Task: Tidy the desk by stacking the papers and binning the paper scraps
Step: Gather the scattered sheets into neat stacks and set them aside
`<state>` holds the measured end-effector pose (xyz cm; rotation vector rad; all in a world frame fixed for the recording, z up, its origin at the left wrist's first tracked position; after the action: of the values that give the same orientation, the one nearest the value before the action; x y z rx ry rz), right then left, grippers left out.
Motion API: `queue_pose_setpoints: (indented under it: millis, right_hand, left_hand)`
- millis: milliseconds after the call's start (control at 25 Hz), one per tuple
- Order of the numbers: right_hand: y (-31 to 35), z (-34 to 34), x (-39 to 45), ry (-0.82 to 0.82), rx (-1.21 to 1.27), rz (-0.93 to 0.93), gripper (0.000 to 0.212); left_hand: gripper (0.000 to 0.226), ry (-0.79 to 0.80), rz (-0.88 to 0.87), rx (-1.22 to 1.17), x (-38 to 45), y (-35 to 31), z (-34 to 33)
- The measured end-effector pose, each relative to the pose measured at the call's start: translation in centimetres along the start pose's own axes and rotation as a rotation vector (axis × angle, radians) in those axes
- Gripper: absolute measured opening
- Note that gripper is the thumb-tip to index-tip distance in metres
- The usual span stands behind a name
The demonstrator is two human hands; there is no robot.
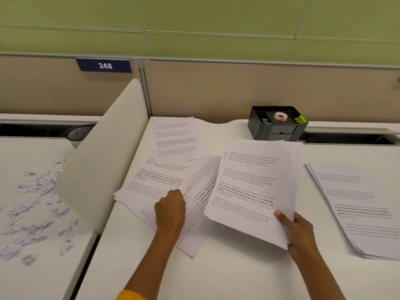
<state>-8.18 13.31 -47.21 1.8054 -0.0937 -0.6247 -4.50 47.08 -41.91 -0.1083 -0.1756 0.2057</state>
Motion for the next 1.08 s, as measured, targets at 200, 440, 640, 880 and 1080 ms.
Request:
queue_pose_setpoints:
  millis: [200, 440, 640, 880, 1080]
  right_hand:
    - [-0.8, -0.5, 0.1, 0.022, -0.054, 0.035, 0.021]
    - [-2.5, -3.0, -0.6, 0.092, -0.073, -0.006, 0.019]
    - [-2.5, -3.1, -1.0, 0.089, -0.061, 0.000, 0.011]
    - [-2.1, -2.3, -1.2, 0.067, -0.047, -0.012, 0.013]
    - [-1.2, -1.8, -1.4, 0.075, -0.033, -0.015, 0.011]
  left_hand:
    - [0.010, -0.197, -0.009, -0.464, -0.8, -1.7, 3.4]
    - [0.017, -0.156, -0.291, -0.600, -5.2, -9.0, 3.5]
    - [0.023, -0.080, -0.554, -0.504, -7.9, -12.9, 1.8]
    - [0.073, 0.135, -0.389, -0.795, -5.8, -10.4, 2.4]
    - [0.062, 0.074, 0.068, -0.823, -0.8, -2.5, 1.5]
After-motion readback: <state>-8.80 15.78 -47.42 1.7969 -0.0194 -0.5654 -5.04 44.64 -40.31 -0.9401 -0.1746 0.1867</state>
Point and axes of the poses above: each hand's wrist, its own x-axis towards the middle knuckle, its own z-axis out of the back of the hand, y = z × x, the point moved 9 cm from there along x, towards the middle knuckle, and after that the axes turned 5 degrees about x, right-handed, at the moved point
